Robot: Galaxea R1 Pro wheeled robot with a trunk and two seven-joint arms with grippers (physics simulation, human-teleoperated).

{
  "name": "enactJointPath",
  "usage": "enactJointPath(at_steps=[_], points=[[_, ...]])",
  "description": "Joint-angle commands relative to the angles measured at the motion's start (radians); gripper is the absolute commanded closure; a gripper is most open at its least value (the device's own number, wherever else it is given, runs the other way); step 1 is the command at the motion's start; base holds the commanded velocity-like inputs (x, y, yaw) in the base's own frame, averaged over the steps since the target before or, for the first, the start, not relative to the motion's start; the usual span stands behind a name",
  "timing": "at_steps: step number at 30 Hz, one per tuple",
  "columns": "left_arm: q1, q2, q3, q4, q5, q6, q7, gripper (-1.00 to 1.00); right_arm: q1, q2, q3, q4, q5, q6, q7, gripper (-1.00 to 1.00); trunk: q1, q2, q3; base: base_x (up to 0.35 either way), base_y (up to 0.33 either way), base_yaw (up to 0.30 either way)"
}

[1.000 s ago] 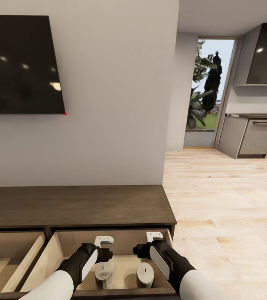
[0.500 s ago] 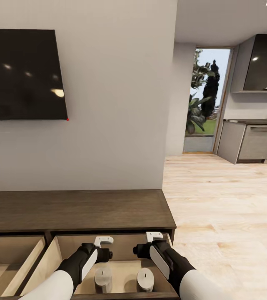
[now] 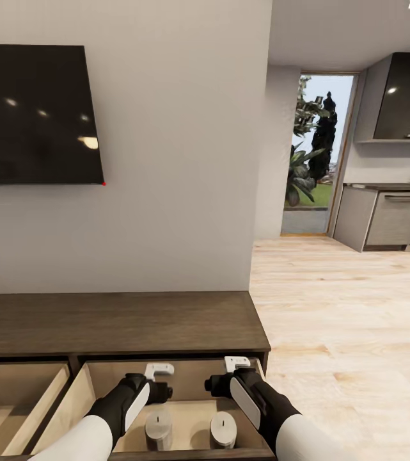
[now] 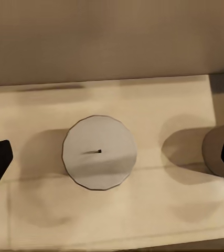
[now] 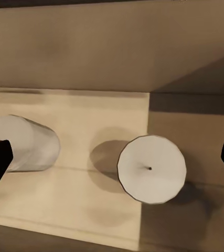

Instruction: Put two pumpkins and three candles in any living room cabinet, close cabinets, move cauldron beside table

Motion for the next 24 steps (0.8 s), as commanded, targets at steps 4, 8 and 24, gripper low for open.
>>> enactJointPath(at_steps=[4, 8, 24], points=[[0.000, 0.001, -0.006, -0.003, 0.010, 0.035, 0.006, -1.00, 0.000, 0.000, 0.000, -0.001, -0.009, 0.005, -0.008, -1.00, 0.000, 0.000, -0.001, 0.000, 0.000, 0.000], [0.000, 0.001, -0.005, -0.001, 0.009, 0.053, 0.006, -1.00, -0.001, 0.000, -0.002, -0.001, -0.009, 0.009, -0.009, -1.00, 0.000, 0.000, -0.001, 0.000, 0.000, 0.000], [0.000, 0.008, -0.002, -0.009, 0.017, 0.113, 0.005, -1.00, -0.002, -0.004, -0.004, -0.006, -0.005, 0.058, 0.043, -1.00, 0.000, 0.000, -0.001, 0.000, 0.000, 0.000]])
